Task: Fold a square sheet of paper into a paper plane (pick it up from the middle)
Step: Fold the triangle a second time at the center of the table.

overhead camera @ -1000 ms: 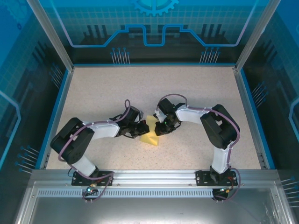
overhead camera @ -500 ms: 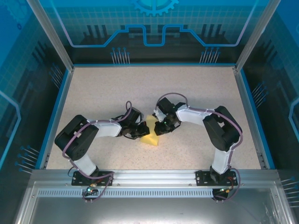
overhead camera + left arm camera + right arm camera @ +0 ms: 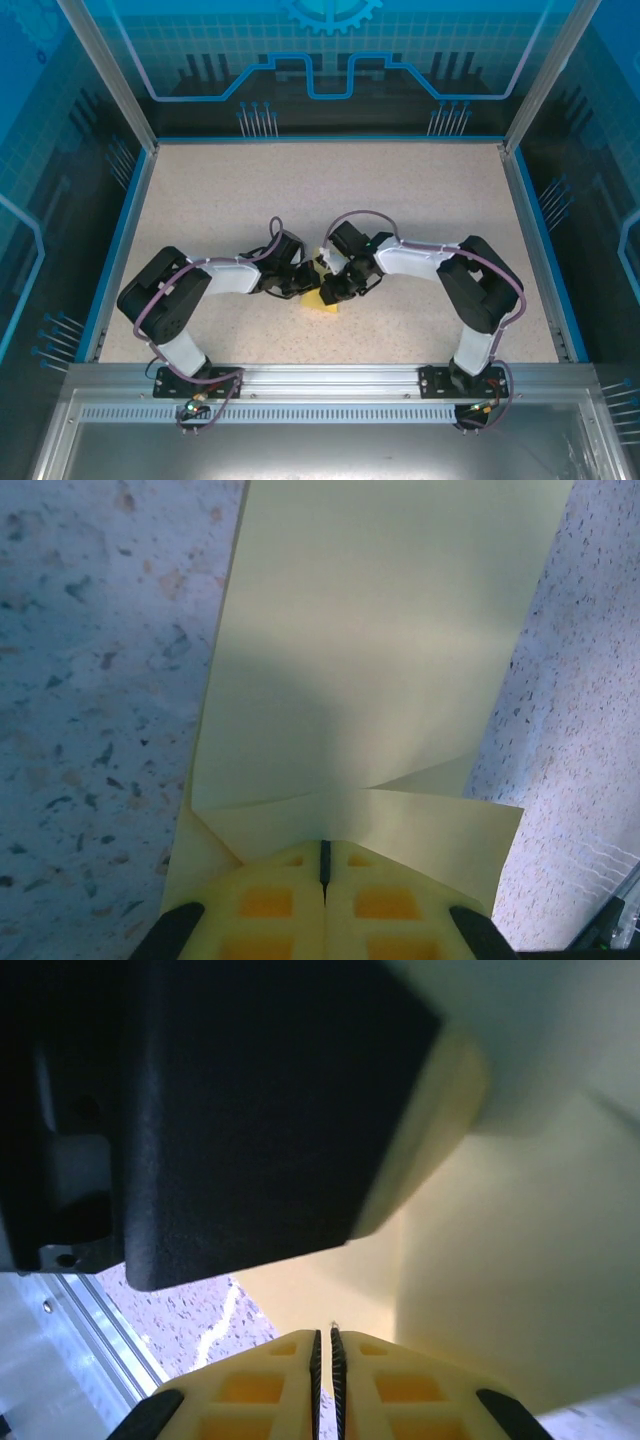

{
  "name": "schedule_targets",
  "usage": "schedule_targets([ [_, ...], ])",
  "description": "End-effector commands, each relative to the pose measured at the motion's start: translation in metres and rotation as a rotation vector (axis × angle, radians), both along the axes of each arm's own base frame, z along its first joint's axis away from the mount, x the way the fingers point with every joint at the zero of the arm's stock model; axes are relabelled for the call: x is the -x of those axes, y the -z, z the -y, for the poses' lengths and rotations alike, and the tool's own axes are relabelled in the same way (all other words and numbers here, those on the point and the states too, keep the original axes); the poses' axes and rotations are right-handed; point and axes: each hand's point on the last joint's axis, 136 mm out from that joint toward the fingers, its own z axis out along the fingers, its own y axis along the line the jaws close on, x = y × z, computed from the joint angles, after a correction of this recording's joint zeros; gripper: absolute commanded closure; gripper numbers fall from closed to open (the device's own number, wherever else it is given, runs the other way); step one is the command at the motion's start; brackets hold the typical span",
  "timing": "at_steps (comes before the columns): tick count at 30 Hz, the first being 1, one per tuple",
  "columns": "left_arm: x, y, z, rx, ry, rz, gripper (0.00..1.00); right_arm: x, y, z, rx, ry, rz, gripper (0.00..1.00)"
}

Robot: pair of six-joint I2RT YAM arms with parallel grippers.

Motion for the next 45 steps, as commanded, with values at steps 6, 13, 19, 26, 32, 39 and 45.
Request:
schedule_targets([
  [6,0.025,0.037,-0.025,-0.136,-0.041,-0.109,1.0,0.009,0.017,0.007,0.027,0.031,-0.049,0.86],
  [13,0.026,0.039,-0.026,-0.14,-0.044,-0.112,1.0,0.006,0.009,0.004,-0.017,0.047,-0.046,0.86],
  [19,0.026,0.04,-0.027,-0.144,-0.044,-0.115,1.0,0.0,-0.004,0.005,-0.065,0.073,-0.02,0.87],
  [26,0.026,0.04,-0.027,-0.143,-0.045,-0.113,1.0,-0.002,-0.006,0.01,-0.087,0.109,-0.021,0.87],
  [32,0.027,0.041,-0.027,-0.147,-0.044,-0.116,1.0,-0.001,0.0,0.015,-0.111,0.157,-0.052,0.87],
  [39,0.027,0.041,-0.027,-0.147,-0.049,-0.116,1.0,0.003,0.01,0.015,-0.097,0.146,-0.087,0.87],
  [45,0.027,0.041,-0.028,-0.148,-0.051,-0.118,1.0,0.007,0.021,0.02,-0.044,0.128,-0.095,0.86],
])
